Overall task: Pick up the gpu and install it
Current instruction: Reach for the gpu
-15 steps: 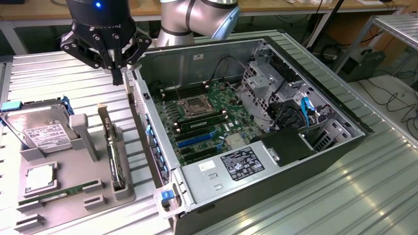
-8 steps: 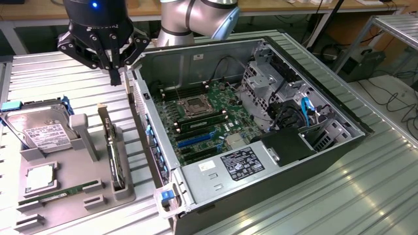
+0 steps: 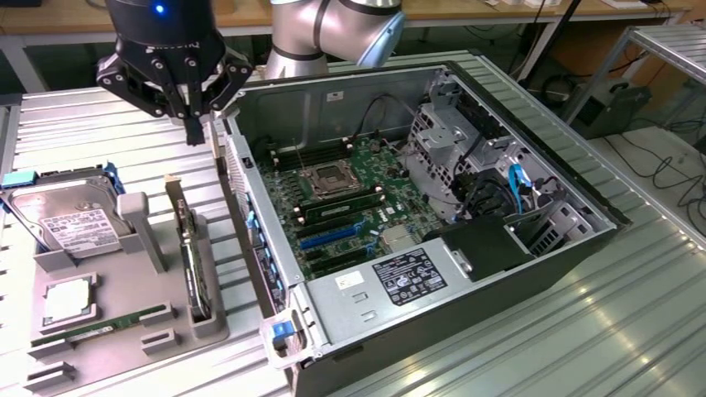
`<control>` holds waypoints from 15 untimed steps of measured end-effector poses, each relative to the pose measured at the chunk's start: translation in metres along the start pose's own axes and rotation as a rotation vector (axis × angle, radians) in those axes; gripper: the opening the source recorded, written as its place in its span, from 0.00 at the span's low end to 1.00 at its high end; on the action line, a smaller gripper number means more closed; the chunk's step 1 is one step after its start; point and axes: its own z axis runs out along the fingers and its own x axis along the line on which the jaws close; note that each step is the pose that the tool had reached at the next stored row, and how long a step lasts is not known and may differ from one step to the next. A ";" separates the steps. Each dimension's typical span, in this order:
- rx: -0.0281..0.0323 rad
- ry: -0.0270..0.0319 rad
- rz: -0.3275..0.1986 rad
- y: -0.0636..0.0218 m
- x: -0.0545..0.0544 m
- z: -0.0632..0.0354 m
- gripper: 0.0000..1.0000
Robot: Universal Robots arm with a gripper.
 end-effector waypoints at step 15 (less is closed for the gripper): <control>0.0000 0.0000 0.000 -0.0082 -0.001 -0.0003 0.11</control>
